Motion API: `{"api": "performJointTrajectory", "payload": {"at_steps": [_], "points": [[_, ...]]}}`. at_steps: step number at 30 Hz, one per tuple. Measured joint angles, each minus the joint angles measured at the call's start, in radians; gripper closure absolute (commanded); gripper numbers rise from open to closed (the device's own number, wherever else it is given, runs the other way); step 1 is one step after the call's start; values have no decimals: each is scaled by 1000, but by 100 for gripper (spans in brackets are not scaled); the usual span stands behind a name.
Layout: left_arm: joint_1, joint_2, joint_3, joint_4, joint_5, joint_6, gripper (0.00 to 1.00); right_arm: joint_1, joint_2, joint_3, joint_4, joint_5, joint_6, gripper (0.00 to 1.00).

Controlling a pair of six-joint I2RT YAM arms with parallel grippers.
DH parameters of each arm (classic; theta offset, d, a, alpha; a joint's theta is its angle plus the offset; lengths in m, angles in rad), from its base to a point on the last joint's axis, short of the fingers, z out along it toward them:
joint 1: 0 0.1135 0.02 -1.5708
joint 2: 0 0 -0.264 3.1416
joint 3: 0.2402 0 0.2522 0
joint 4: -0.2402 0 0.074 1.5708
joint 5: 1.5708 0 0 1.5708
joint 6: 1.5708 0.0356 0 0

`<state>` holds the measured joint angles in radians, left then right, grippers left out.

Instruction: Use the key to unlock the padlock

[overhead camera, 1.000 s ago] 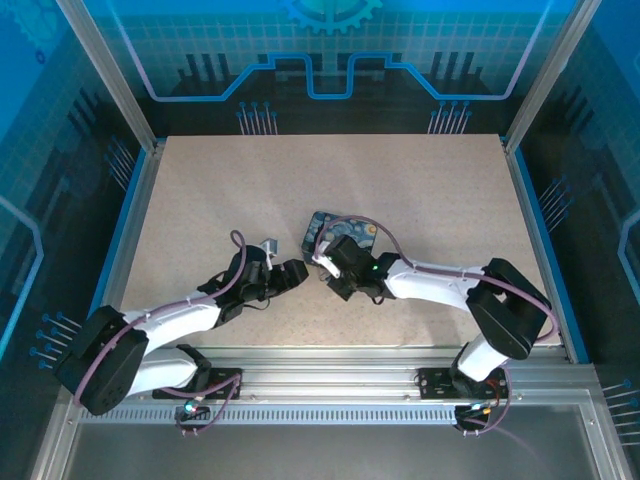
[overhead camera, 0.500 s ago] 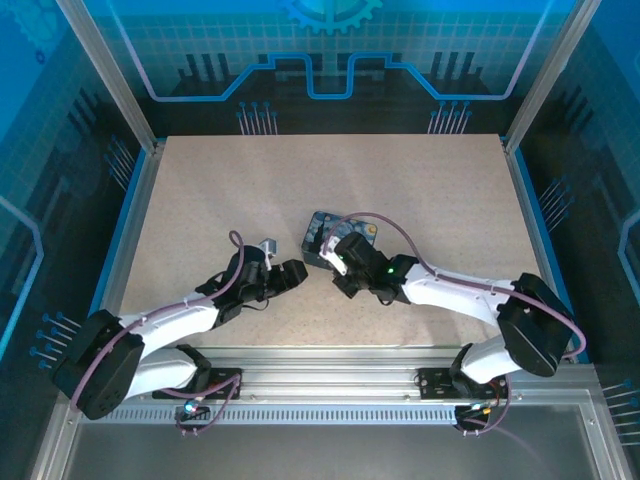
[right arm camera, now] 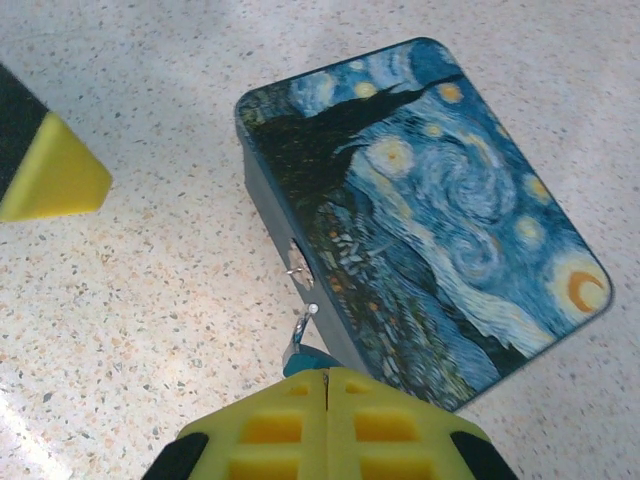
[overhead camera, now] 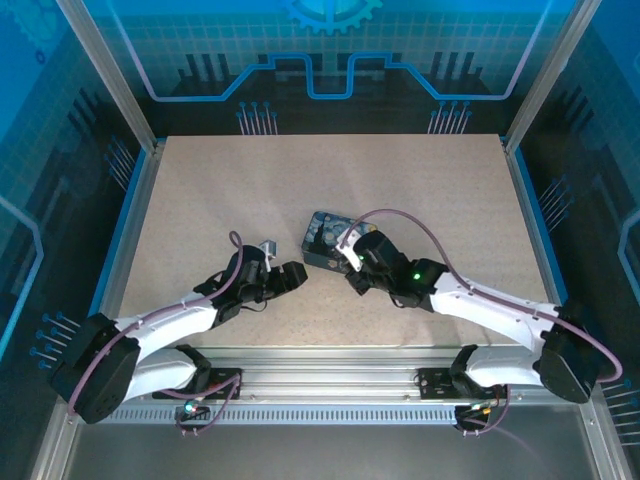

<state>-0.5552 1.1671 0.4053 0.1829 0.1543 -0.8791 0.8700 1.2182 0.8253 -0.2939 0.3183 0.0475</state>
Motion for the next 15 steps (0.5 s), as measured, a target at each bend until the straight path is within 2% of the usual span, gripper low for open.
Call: {"api": "performJointTrajectory", "payload": {"at_steps": [5, 15], "points": [[0, -14, 3, -24, 0, 15, 27, -74, -84, -26, -22, 16, 44, 100], [0, -17, 31, -51, 0, 22, 26, -330, -176, -68, -73, 14, 161, 100]]}}
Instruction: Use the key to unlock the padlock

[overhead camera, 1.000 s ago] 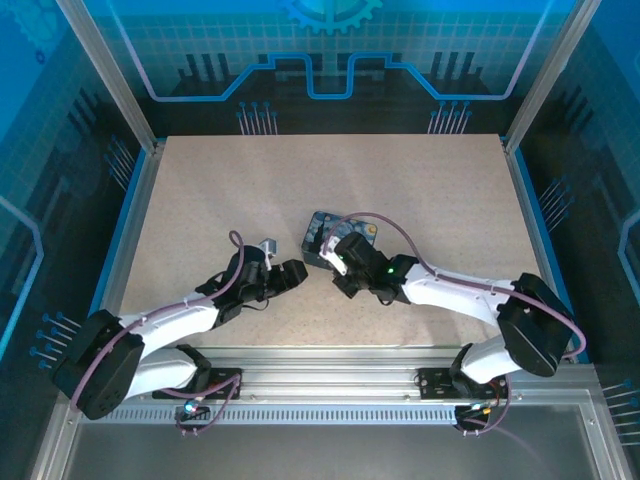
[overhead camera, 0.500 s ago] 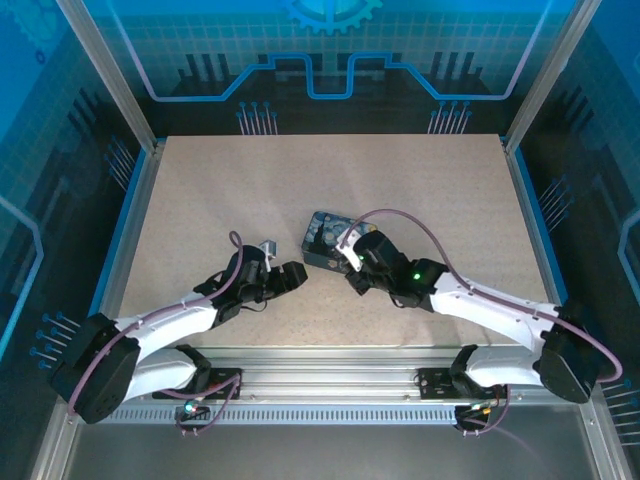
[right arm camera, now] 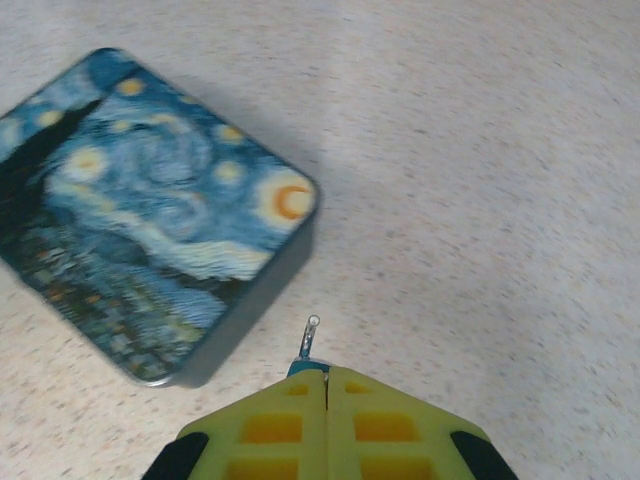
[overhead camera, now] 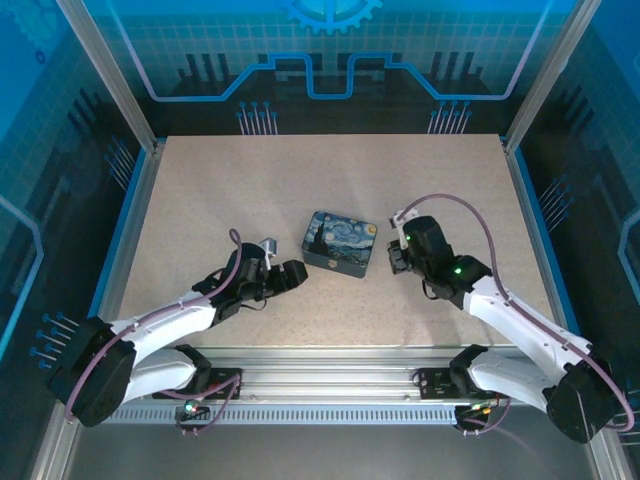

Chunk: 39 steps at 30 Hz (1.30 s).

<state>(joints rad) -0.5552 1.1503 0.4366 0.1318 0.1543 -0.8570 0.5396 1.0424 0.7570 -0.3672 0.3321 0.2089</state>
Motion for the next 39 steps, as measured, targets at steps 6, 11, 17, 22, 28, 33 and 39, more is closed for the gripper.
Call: {"api": "performJointTrajectory", "payload": {"at_steps": [6, 11, 17, 22, 28, 33, 39], "points": [[0, 0, 1, -7, 0, 0, 26, -137, 26, -5, -6, -11, 70, 100], [0, 0, 1, -8, 0, 0, 26, -205, 111, -4, -2, -26, 117, 100], [0, 0, 13, -15, 0, 0, 26, -249, 244, 23, 21, -29, 155, 100], [0, 0, 16, -16, 0, 0, 26, -267, 333, 58, 60, -27, 173, 100], [0, 0, 16, -17, 0, 0, 26, -272, 401, 68, 98, -26, 178, 100], [0, 0, 16, -18, 0, 0, 26, -272, 414, 68, 107, -29, 193, 100], [0, 0, 16, -18, 0, 0, 26, -270, 397, 19, 114, -37, 226, 100]]}}
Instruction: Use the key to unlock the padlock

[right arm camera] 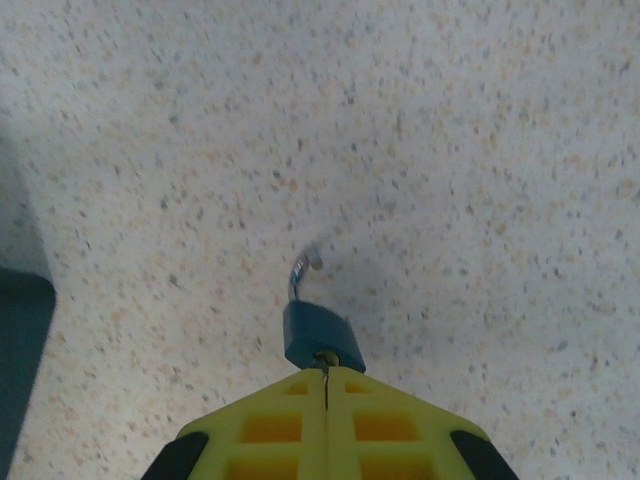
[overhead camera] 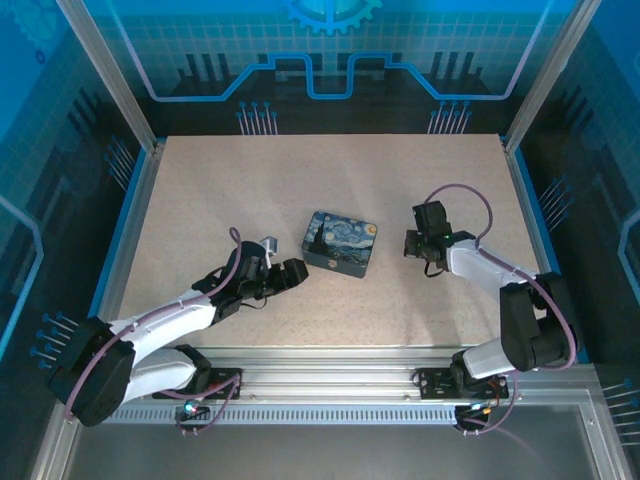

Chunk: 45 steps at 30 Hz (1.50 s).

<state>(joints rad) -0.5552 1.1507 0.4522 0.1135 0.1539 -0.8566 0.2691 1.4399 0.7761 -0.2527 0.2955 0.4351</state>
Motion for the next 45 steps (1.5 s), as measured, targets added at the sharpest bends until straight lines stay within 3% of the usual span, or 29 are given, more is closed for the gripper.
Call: {"api": "performJointTrajectory", "payload": {"at_steps": [10, 14, 19, 24, 28, 29, 31, 33, 41, 45], "points": [[0, 0, 0, 3, 0, 0, 26, 14, -60, -79, -2, -1, 45, 89], [0, 0, 0, 3, 0, 0, 25, 19, -71, -84, -7, 0, 60, 76], [0, -5, 0, 0, 0, 0, 25, 19, -97, -84, -27, 0, 64, 67], [8, -37, 0, -15, -4, 8, 21, 19, -176, -97, -51, -1, 71, 52], [29, -63, 3, -62, -11, 34, 18, 24, -254, -106, -68, -19, 69, 38], [37, -69, 7, -81, -16, 43, 16, 27, -272, -108, -71, -24, 67, 1], [51, -80, 22, -117, -27, 60, 12, 32, -299, -109, -78, -35, 65, 0], [67, -94, 42, -150, -39, 81, 1, 38, -323, -109, -81, -45, 58, 0], [140, -115, 187, -299, -125, 217, 1, 45, -360, -108, -91, -34, 28, 0], [179, -115, 240, -339, -213, 320, 1, 46, -340, -76, -97, 66, 16, 0]]}}
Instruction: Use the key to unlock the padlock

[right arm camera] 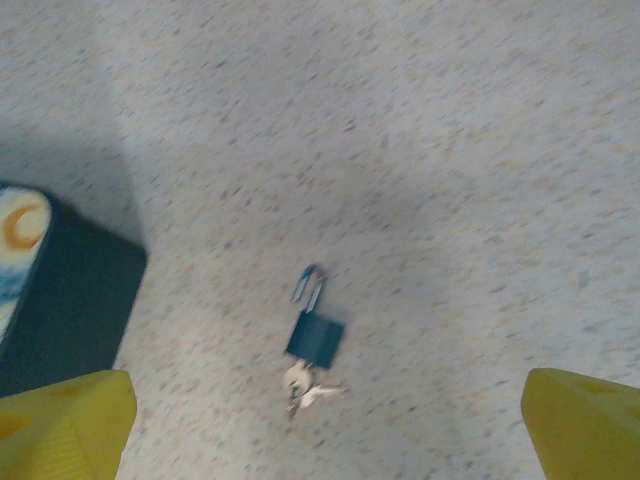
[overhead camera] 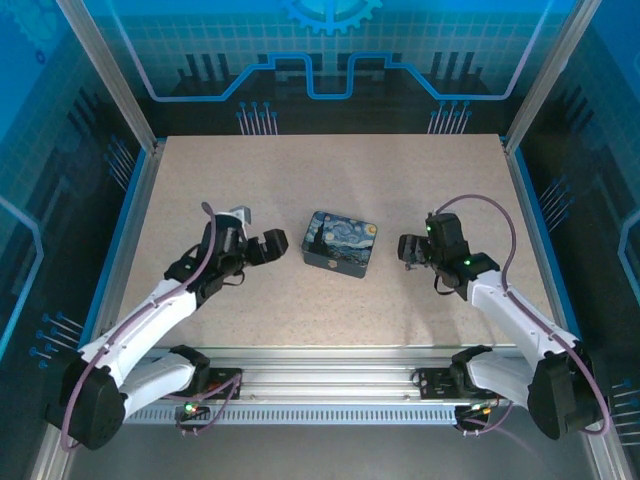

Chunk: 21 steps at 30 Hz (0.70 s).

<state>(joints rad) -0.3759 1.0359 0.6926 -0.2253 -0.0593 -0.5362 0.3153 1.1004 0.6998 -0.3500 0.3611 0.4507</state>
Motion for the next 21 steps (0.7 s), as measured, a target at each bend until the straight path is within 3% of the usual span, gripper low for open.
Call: {"api": "performJointTrajectory", "payload": {"at_steps": [6, 10, 16, 21], "points": [[61, 0, 8, 13, -129, 207, 1, 3, 5, -34, 158, 173, -112, 0], [177, 42, 8, 59, -181, 280, 1, 2, 22, -101, 271, 280, -210, 0], [293, 135, -53, 224, -222, 334, 1, -24, 64, -175, 424, 328, -277, 0], [328, 234, -145, 387, -252, 360, 1, -61, 122, -236, 571, 329, -312, 0]]}}
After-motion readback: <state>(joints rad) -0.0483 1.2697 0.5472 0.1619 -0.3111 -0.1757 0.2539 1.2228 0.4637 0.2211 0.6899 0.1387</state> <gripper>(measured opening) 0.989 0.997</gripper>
